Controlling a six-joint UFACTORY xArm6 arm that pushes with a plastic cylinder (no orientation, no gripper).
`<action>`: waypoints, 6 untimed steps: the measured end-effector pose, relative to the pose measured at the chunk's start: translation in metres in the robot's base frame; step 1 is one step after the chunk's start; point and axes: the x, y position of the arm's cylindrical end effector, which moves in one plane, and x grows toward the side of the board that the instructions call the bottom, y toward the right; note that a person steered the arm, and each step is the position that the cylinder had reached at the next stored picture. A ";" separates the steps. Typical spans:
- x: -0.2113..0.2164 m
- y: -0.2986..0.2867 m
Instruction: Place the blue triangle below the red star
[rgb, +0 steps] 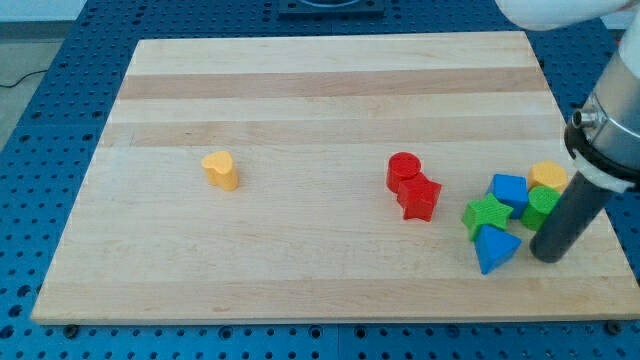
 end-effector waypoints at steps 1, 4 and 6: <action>0.005 -0.012; 0.003 -0.116; -0.001 -0.076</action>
